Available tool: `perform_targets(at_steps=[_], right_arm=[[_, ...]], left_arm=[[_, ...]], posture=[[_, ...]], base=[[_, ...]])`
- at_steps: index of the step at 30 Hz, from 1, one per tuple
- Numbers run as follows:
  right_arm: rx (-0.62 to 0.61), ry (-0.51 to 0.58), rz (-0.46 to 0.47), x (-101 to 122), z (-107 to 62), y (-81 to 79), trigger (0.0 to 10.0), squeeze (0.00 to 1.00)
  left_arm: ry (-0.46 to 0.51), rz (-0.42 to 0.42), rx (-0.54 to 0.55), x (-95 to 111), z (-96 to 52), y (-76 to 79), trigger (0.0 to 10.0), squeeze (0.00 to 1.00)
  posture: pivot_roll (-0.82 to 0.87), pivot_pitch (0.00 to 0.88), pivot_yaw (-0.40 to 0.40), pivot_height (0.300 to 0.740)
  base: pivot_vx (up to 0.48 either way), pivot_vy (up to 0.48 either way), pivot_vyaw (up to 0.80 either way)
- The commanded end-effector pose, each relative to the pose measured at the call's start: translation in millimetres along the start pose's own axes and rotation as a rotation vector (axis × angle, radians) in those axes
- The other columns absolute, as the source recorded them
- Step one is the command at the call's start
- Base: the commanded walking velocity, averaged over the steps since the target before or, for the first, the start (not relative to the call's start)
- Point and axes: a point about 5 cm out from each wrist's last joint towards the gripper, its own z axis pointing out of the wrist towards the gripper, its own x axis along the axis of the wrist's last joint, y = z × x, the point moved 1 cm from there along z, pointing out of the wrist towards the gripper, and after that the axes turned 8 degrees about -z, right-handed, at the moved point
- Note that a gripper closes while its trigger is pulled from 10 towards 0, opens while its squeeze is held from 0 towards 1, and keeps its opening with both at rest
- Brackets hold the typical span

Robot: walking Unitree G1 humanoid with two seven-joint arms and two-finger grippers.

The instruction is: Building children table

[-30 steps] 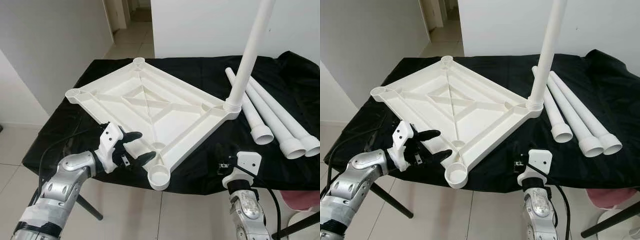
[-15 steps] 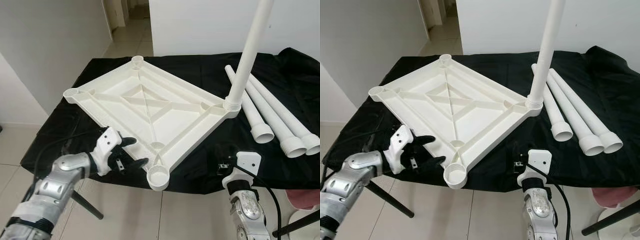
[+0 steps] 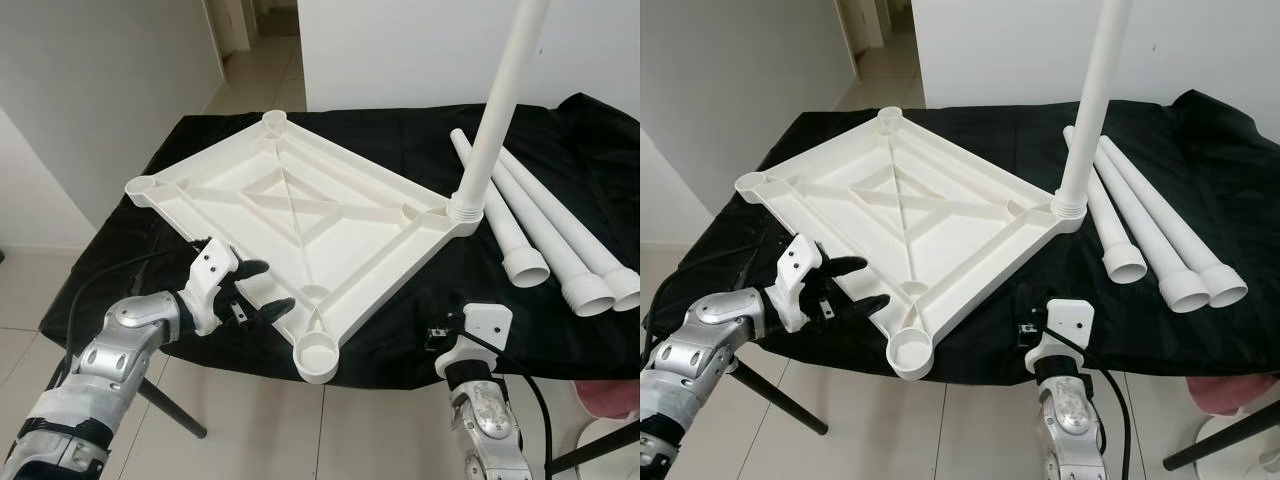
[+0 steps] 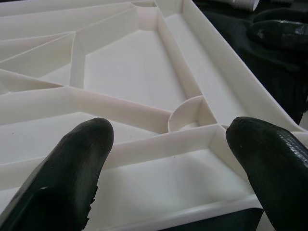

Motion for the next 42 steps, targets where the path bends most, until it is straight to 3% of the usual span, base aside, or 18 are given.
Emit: perform_targets(at_steps=[1,3,4,8,21,22,23,25,26,32,33,34,35,36,37,39,40,42], right_arm=[[0.006,-0.016,0.004,-3,0.2,-1.6,10.0,0.0],[0.003,-0.015,0.006,-3,1.1,-1.0,10.0,0.0],[0.002,-0.014,0.007,-3,2.2,-0.9,10.0,0.0],[0.007,-0.012,0.014,-3,4.6,-3.0,10.0,0.0],[0.005,-0.007,0.025,-3,8.4,-5.0,10.0,0.0],[0.003,-0.008,0.026,-3,8.3,-5.4,10.0,0.0],[-0.001,-0.007,0.03,-3,8.3,-5.6,10.0,0.0],[-0.006,-0.008,0.033,-4,8.1,-6.0,10.0,0.0],[-0.009,-0.008,0.036,-4,8.2,-6.1,10.0,0.0],[-0.016,-0.006,0.041,-4,9.9,-6.0,10.0,0.0],[-0.017,-0.006,0.042,-4,10.4,-6.0,10.0,0.0],[-0.017,-0.006,0.042,-4,10.4,-6.0,10.0,0.0],[-0.016,-0.005,0.042,-4,11.3,-5.9,10.0,0.0],[-0.016,-0.005,0.042,-4,11.3,-5.9,10.0,0.0],[-0.016,-0.003,0.042,-4,11.9,-5.4,10.0,0.0],[-0.018,-0.002,0.042,-4,12.4,-4.9,10.0,0.0],[-0.019,-0.001,0.042,-4,12.7,-4.7,10.0,0.0],[-0.019,-0.001,0.042,-4,12.8,-4.5,10.0,0.0]], left_arm=[[0.007,-0.009,-0.021,-4,-7.1,-1.4,9.8,0.0],[0.016,-0.005,0.002,-3,-7.6,-2.8,10.0,0.0],[0.07,-0.038,0.043,2,-9.0,-6.7,0.0,0.0],[0.12,-0.034,0.062,7,-11.5,-7.6,0.0,0.0],[0.069,0.026,0.033,8,-7.1,-11.3,0.0,0.0],[0.063,0.035,0.033,8,-6.5,-11.7,3.5,0.0],[0.057,0.033,0.038,7,-5.8,-12.5,9.3,0.0],[0.06,0.031,-0.005,6,-5.7,-8.4,10.0,0.0],[0.082,0.004,0.004,7,-6.1,-9.7,0.0,0.0],[0.083,0.011,0.023,8,-6.7,-12.6,0.0,0.0],[0.07,0.02,0.029,7,-6.4,-13.4,2.3,0.0],[0.07,0.02,0.029,7,-6.4,-13.4,2.3,0.0],[0.056,0.028,0.026,6,-5.8,-14.0,8.0,0.0],[0.056,0.028,0.026,6,-5.8,-14.0,8.0,0.0],[0.036,0.031,0.013,3,-5.2,-12.9,10.0,0.0],[0.045,0.037,0.004,4,-5.0,-12.1,10.0,0.0],[0.073,0.007,-0.011,6,-5.5,-10.8,0.0,0.0],[0.084,0.008,-0.004,7,-5.6,-11.2,0.0,0.0]], posture=[[-0.01,0.198,0.117,0.74],[0.0,0.192,0.113,0.74],[0.0,0.189,0.111,0.74],[0.0,0.181,0.098,0.74],[0.01,0.163,0.099,0.74],[0.01,0.16,0.102,0.74],[0.01,0.16,0.102,0.74],[0.01,0.155,0.103,0.74],[0.01,0.152,0.103,0.74],[0.01,0.145,0.098,0.74],[0.01,0.143,0.097,0.74],[0.01,0.143,0.097,0.74],[0.01,0.141,0.093,0.74],[0.01,0.141,0.093,0.74],[0.01,0.14,0.093,0.74],[0.01,0.139,0.092,0.74],[0.01,0.139,0.092,0.74],[0.01,0.139,0.091,0.74]], base=[[0.0,0.0,0.0],[0.0,0.0,0.0],[0.0,0.0,0.0],[0.0,0.0,0.0],[0.0,0.0,0.0],[0.0,0.0,0.0],[0.0,0.0,0.0],[0.0,0.0,0.0],[0.0,0.0,0.0],[0.0,0.0,0.0],[0.0,0.0,0.0],[0.0,0.0,0.0],[0.0,0.0,0.0],[0.0,0.0,0.0],[0.0,0.0,0.0],[0.0,0.0,0.0],[0.0,0.0,0.0],[0.0,0.0,0.0]])
